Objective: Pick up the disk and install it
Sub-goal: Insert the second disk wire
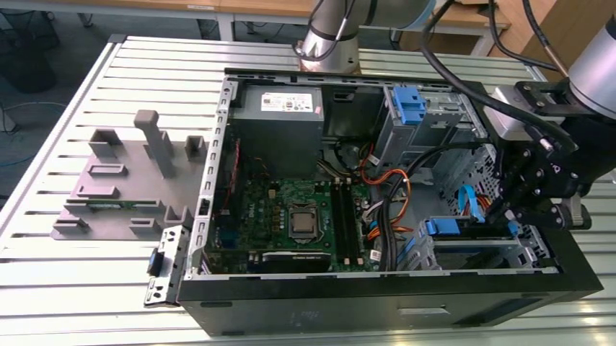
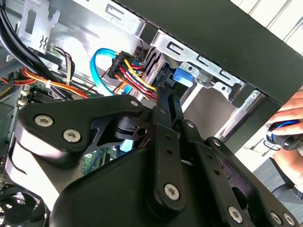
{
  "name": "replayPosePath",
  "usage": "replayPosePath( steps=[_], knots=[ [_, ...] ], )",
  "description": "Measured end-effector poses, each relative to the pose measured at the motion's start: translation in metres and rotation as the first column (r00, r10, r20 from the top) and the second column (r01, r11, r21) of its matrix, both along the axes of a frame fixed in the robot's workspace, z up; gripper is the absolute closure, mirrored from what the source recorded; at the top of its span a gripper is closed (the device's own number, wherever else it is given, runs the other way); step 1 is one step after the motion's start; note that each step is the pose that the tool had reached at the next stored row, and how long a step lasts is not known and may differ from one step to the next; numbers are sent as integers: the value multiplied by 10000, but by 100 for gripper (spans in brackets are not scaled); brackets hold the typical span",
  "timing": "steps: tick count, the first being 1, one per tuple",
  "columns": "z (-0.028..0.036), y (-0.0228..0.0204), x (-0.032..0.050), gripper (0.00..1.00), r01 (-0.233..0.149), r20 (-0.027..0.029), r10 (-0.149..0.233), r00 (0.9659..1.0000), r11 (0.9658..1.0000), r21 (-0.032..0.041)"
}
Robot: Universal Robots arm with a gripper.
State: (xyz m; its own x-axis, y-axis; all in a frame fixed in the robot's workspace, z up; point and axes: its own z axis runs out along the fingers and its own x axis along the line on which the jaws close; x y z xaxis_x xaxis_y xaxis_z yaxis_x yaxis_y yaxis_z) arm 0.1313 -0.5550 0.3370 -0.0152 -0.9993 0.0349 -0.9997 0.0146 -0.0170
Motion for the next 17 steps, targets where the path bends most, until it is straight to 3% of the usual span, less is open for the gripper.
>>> replayPosePath(
  steps=[17],
  knots=[
    [-23, 6, -21, 84, 86, 1, -86, 10000, 10000, 0]
  ],
)
